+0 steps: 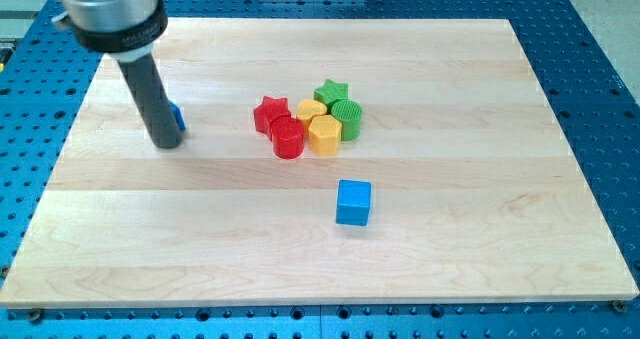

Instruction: Bring the triangle above the red star

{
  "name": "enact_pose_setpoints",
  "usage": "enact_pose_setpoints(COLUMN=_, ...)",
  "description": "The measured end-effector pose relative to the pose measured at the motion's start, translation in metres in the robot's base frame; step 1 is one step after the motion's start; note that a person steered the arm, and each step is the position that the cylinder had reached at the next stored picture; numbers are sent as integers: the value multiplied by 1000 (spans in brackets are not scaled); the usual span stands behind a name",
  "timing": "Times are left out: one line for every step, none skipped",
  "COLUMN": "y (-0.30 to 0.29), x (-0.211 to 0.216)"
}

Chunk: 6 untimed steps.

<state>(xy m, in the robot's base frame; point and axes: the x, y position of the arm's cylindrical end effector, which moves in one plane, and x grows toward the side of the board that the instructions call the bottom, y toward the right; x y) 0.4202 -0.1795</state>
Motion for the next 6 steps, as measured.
enact_pose_setpoints(y=-43, x=24)
enact_pose_setpoints(y=-38, x=-2)
enact_pose_setpoints(y=13, x=-24)
enact_pose_setpoints(y=32, x=-54)
enact_pose_setpoints(y=19, x=-97)
enact_pose_setpoints(y=45, x=-100)
